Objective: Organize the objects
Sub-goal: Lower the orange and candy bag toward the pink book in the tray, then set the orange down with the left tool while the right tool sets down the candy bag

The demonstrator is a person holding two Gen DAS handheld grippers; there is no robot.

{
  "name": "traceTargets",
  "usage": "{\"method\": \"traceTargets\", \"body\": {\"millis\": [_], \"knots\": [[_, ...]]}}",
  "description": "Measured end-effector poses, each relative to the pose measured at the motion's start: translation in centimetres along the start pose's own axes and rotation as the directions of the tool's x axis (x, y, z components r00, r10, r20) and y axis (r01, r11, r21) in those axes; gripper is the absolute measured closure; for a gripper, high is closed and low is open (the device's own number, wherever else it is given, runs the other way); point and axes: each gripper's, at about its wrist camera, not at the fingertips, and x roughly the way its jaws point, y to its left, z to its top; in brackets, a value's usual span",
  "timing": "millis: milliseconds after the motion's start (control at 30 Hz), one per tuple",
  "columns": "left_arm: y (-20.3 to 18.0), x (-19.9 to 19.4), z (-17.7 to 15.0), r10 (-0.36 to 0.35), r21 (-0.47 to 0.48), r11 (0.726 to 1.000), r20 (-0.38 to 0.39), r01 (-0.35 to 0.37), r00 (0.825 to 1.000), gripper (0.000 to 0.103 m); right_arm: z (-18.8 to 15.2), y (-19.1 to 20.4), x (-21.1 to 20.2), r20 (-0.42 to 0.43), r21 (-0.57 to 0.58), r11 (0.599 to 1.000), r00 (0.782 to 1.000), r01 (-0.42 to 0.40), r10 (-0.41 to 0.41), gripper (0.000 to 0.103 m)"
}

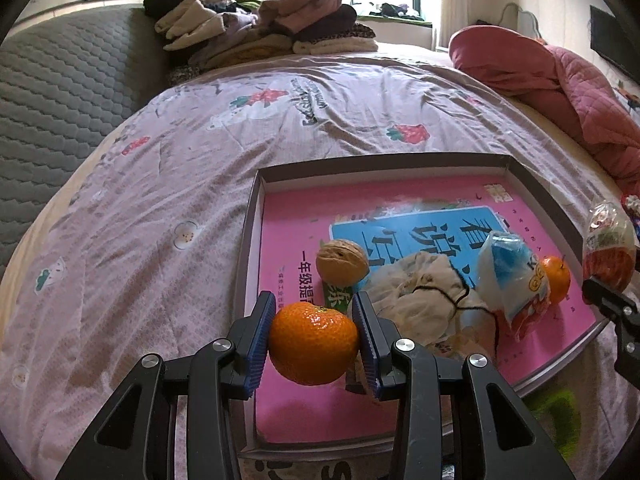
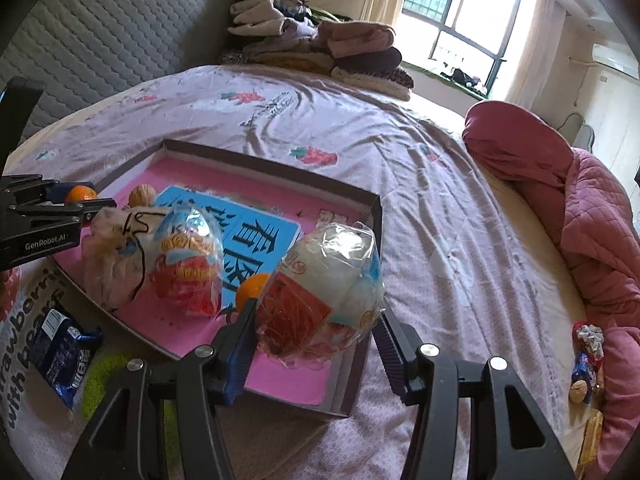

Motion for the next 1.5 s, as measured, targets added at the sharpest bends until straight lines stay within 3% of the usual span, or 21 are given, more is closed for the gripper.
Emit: {"method": "traceTargets", "body": {"millis": [833, 1500], "knots": [[-1.7, 1.1, -1.1, -0.001, 0.062, 0.998, -0.037, 0.003, 0.999, 0.062, -0.9, 1.0, 1.8, -0.063, -0.024, 1.0, 0.998, -0.01, 0.009, 0.049], [-1.9, 1.2, -1.4, 0.006, 0.069, 0.998, -0.047, -0.003, 0.999, 0.062, -0.9, 0.9, 2.1, -0.064, -0.01, 1.0, 0.998, -0.015, 0.015, 0.048]]}}
